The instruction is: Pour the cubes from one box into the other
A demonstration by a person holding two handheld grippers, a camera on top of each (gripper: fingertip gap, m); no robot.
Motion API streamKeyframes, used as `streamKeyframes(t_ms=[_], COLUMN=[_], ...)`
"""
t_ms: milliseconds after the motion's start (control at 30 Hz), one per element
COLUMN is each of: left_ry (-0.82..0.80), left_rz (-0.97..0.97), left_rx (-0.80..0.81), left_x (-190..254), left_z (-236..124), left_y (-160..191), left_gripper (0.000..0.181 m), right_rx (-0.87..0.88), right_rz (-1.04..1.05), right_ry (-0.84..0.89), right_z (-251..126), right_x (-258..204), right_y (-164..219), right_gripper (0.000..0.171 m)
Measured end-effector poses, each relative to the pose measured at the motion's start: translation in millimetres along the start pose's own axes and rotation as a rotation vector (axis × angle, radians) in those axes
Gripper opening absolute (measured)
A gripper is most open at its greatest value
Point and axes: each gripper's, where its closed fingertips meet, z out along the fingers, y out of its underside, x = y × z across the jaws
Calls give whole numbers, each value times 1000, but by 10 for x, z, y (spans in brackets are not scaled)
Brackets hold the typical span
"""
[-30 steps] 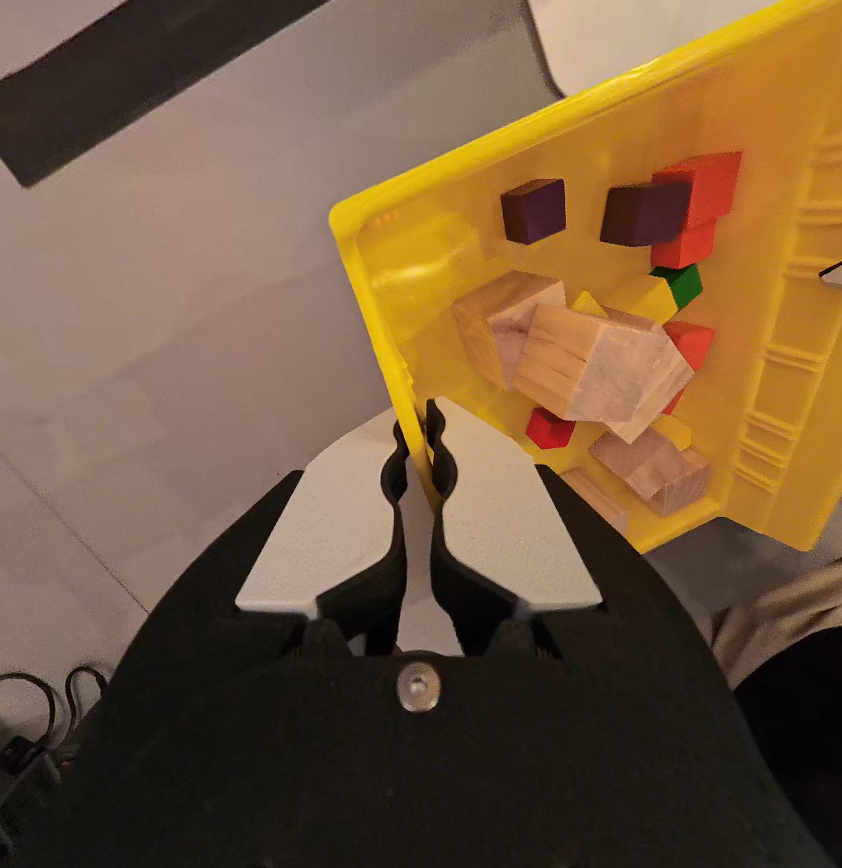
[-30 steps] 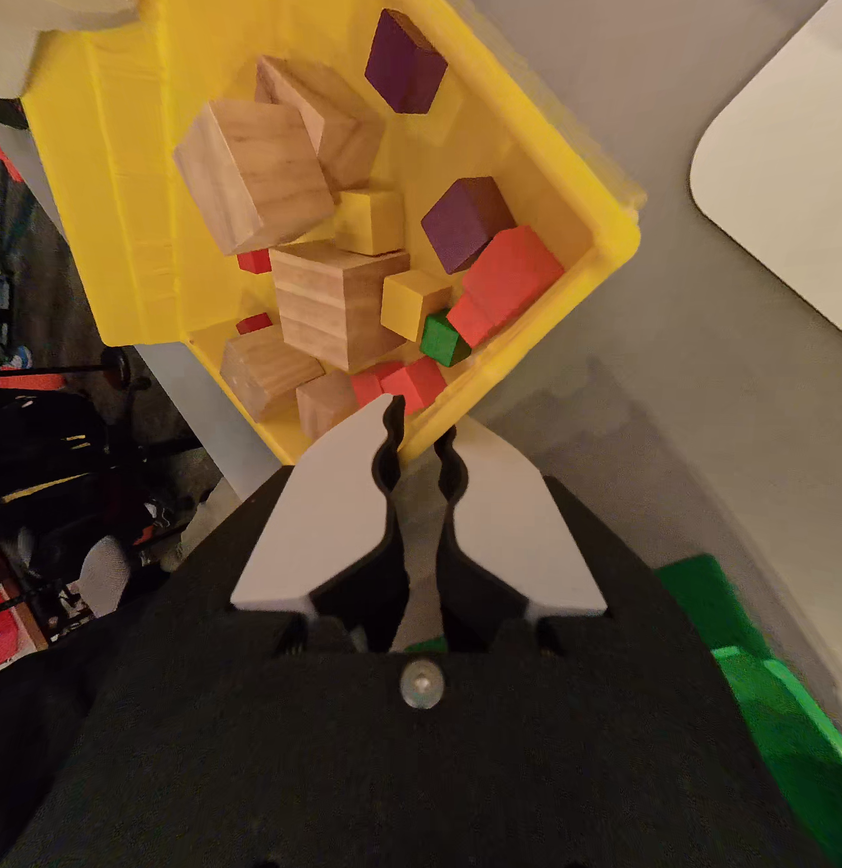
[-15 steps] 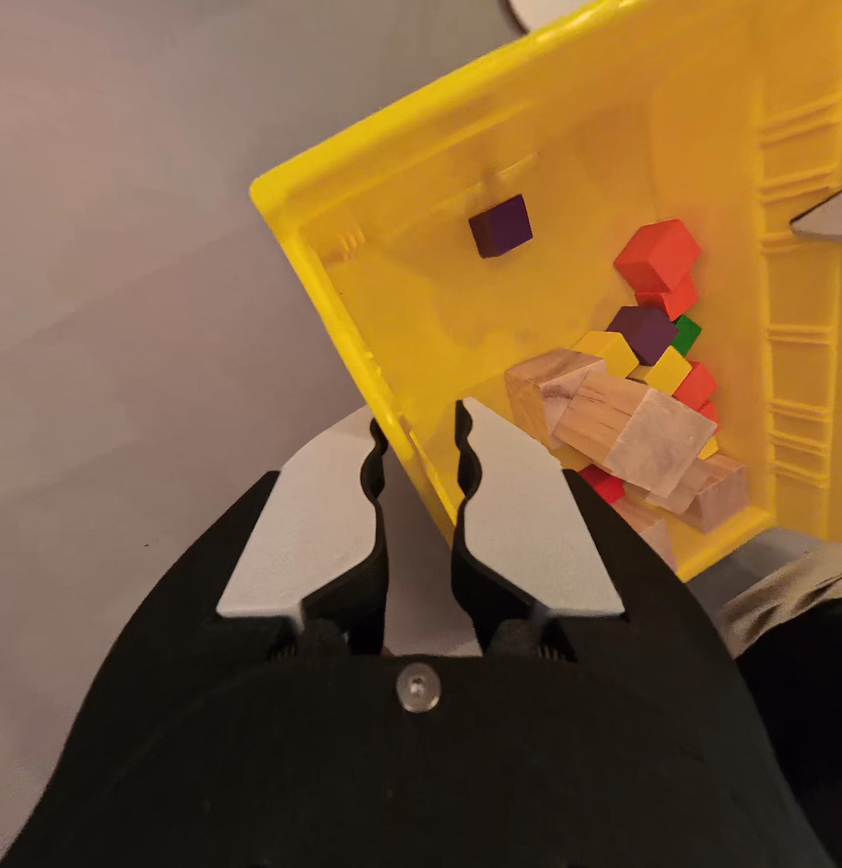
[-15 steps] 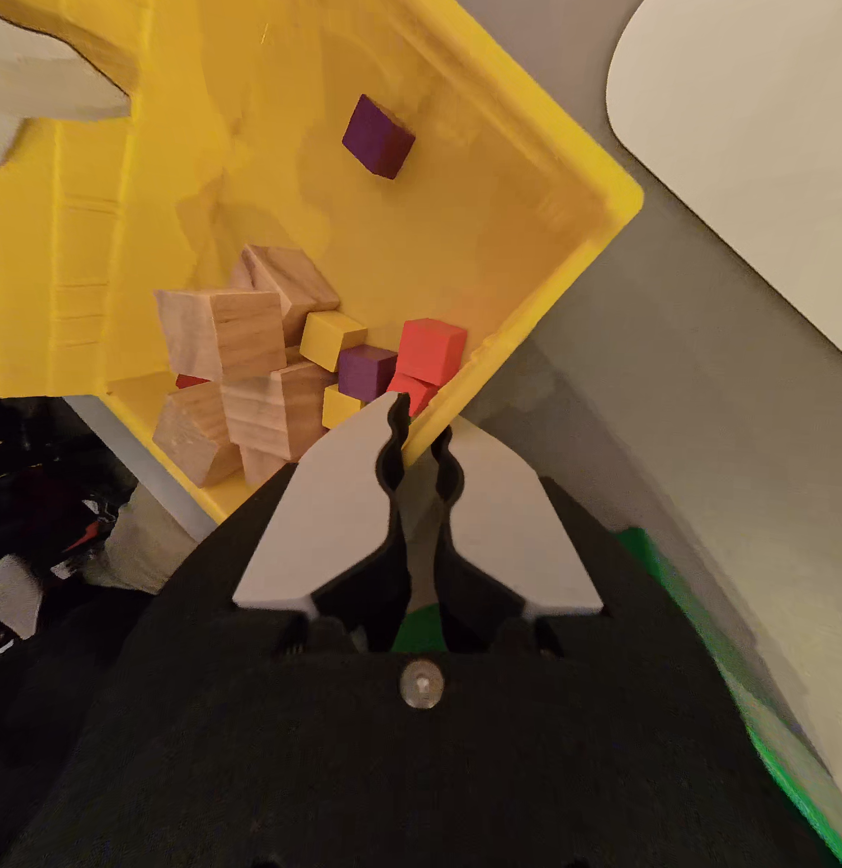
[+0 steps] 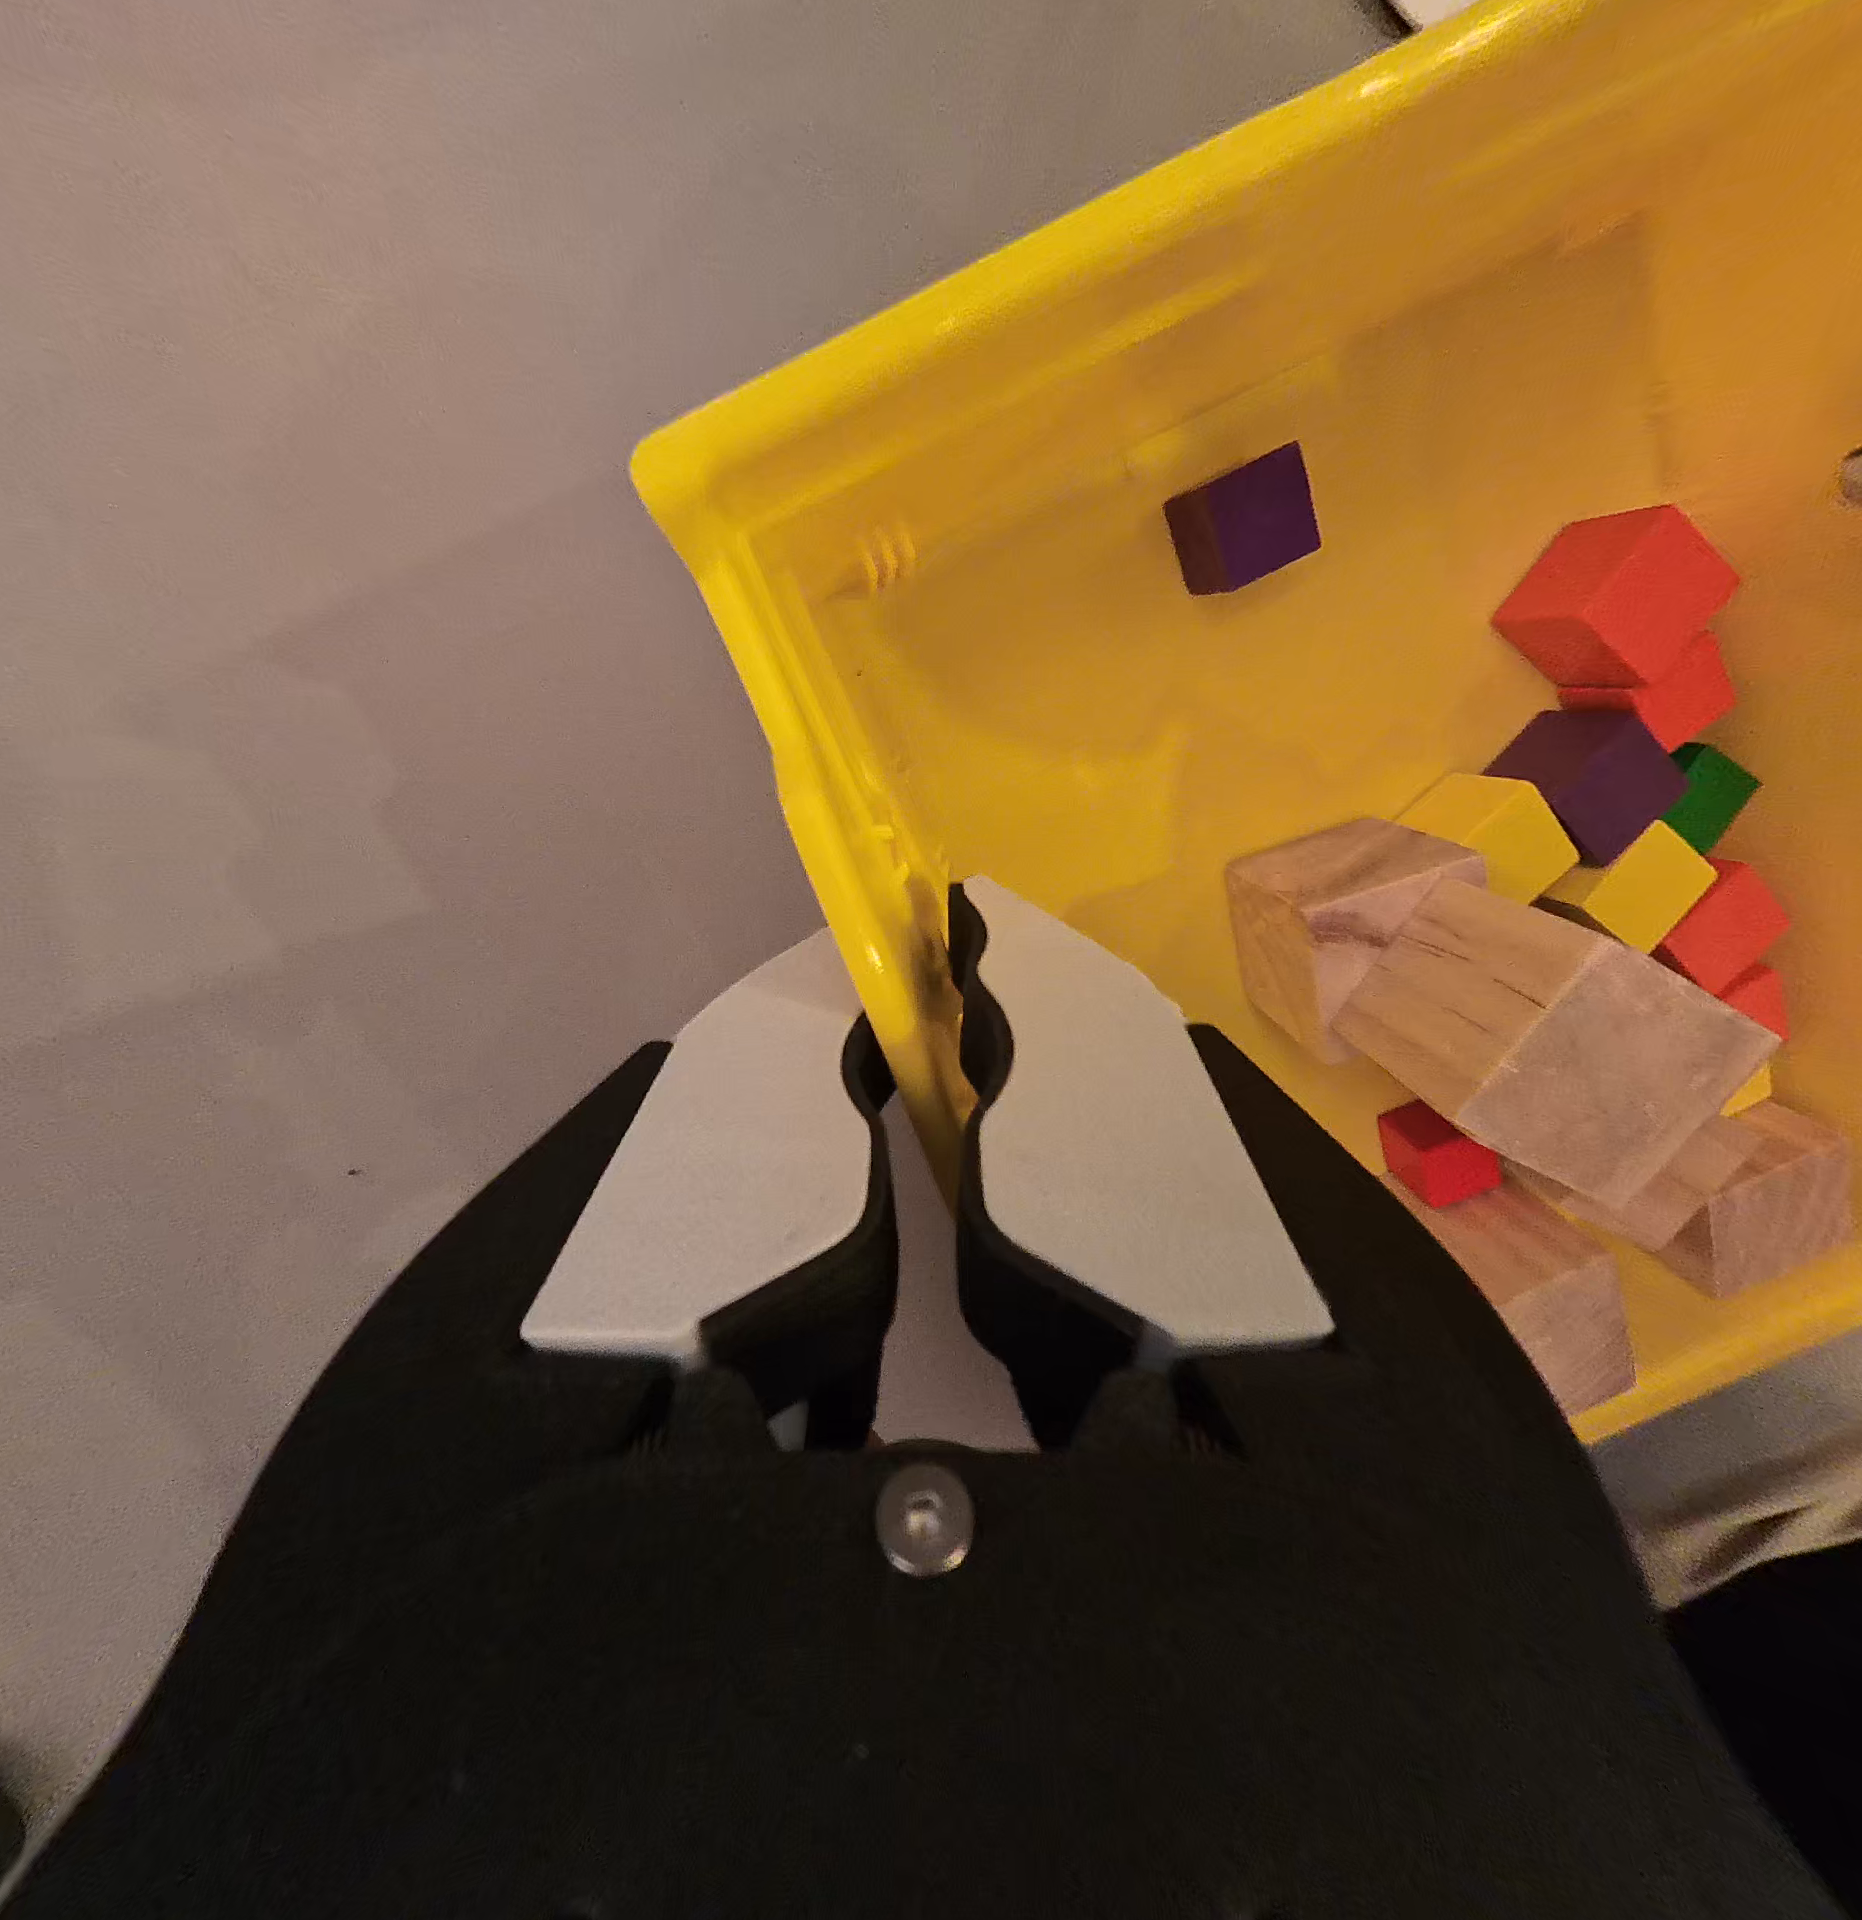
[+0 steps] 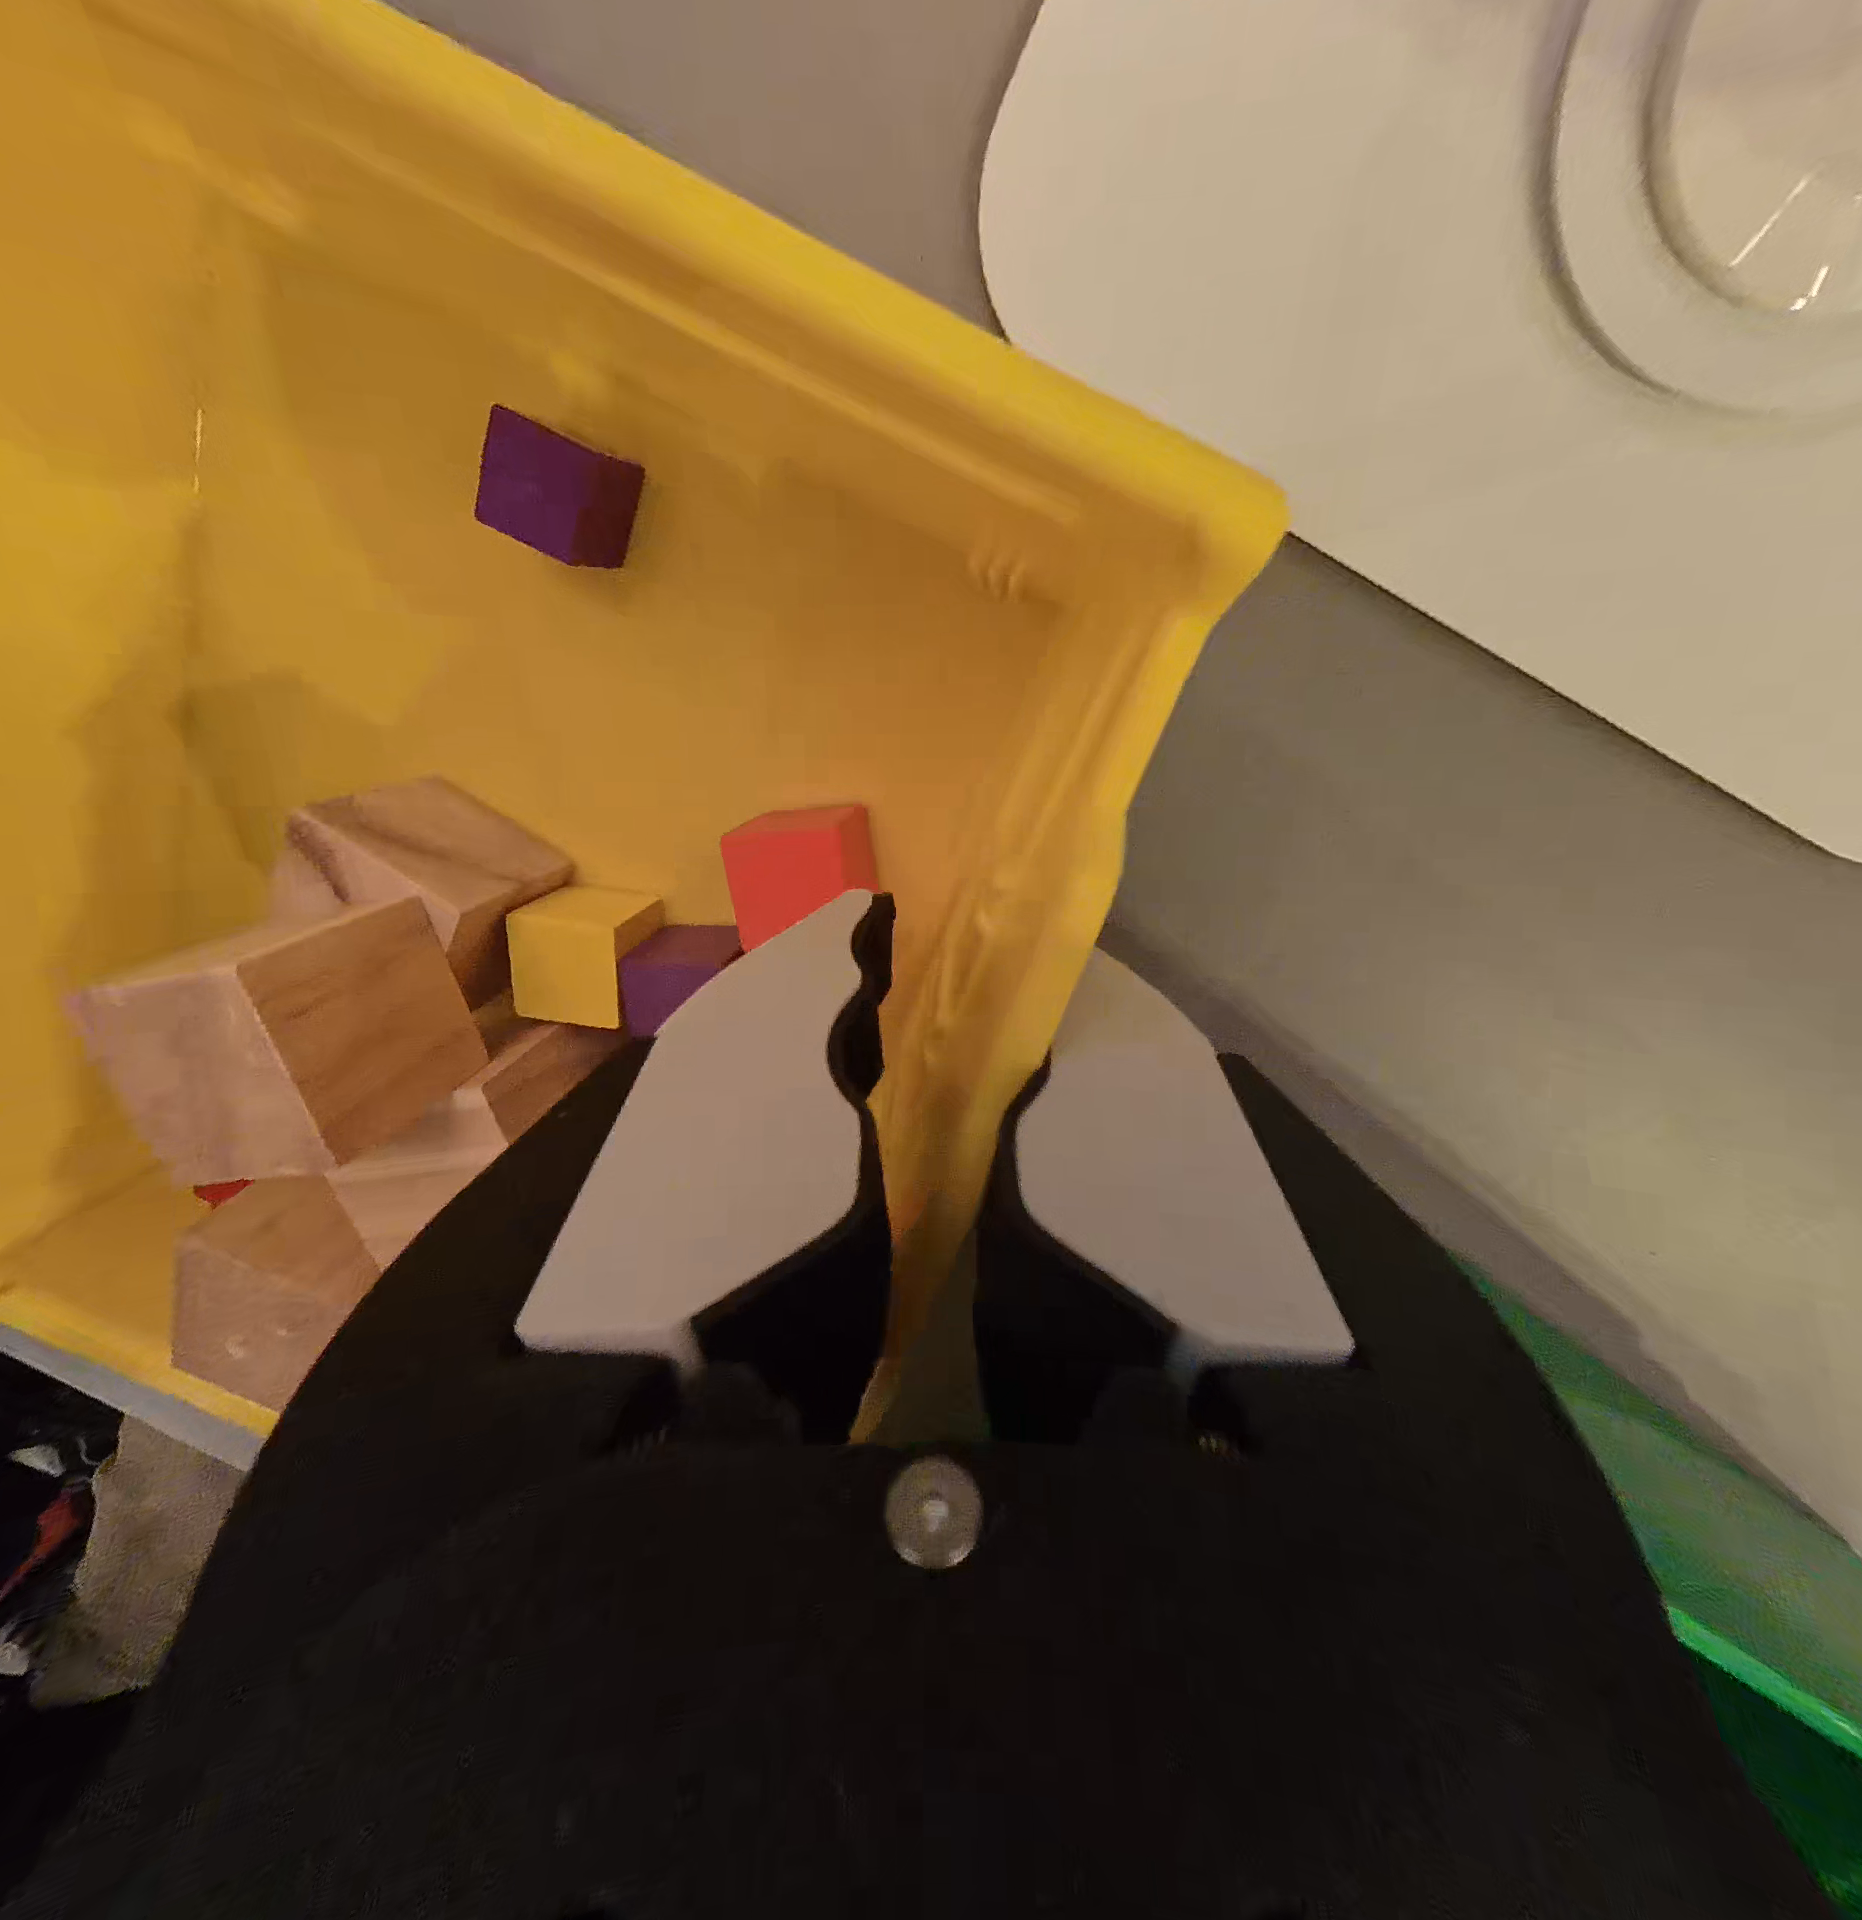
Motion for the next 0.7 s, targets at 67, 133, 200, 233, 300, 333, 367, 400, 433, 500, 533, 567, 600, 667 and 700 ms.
streamKeyframes(t_ms=[67, 133, 200, 233, 300, 333, 367, 400, 433, 500, 533, 567, 600, 667, 700], left_ry=[-23, -22, -36, -47, -65, -71, -72, -77, -88, -98, -97, -101, -106, -106, -108], left_rz=[1, -8, -1, 3, 6, 10, 13, 16, 26, 34, 38, 44, 50, 56, 63], left_rx=[-1, 12, 19, 26, 43, 49, 53, 58, 62, 81, 87, 97, 105, 126, 133], left_x=[23, 53, 75, 82, 93, 105, 125, 148, 172, 221, 246, 267, 284, 332, 356], left_z=[-10, -47, -110, -152, -267, -332, -396, -465, -535, -666, -717, -764, -807, -882, -906], left_y=[-4, -28, -61, -89, -160, -198, -236, -278, -319, -416, -460, -506, -549, -626, -651], left_gripper=[5, 5, 5, 5, 5, 5, 5, 5, 6, 6, 6, 6, 6, 6, 6], right_rx=[-5, -3, -4, -4, 4, 9, 11, 9, 7, 5, 4, 7, 19, 39, 47], right_rz=[12, 32, 36, 39, 44, 44, 43, 44, 44, 36, 31, 26, 23, 15, 12], right_ry=[-7, -21, -34, -42, -55, -57, -56, -58, -58, -47, -43, -42, -38, -19, -15], right_z=[-9, -24, -73, -110, -209, -266, -326, -391, -463, -617, -693, -767, -834, -934, -969], right_x=[17, 52, 64, 67, 75, 90, 109, 127, 148, 204, 229, 248, 268, 318, 340], right_y=[0, 0, -10, -23, -61, -86, -109, -129, -150, -186, -202, -219, -242, -271, -278], right_gripper=[8, 5, 4, 4, 4, 4, 3, 3, 2, 1, 1, 0, 1, 1, 1])
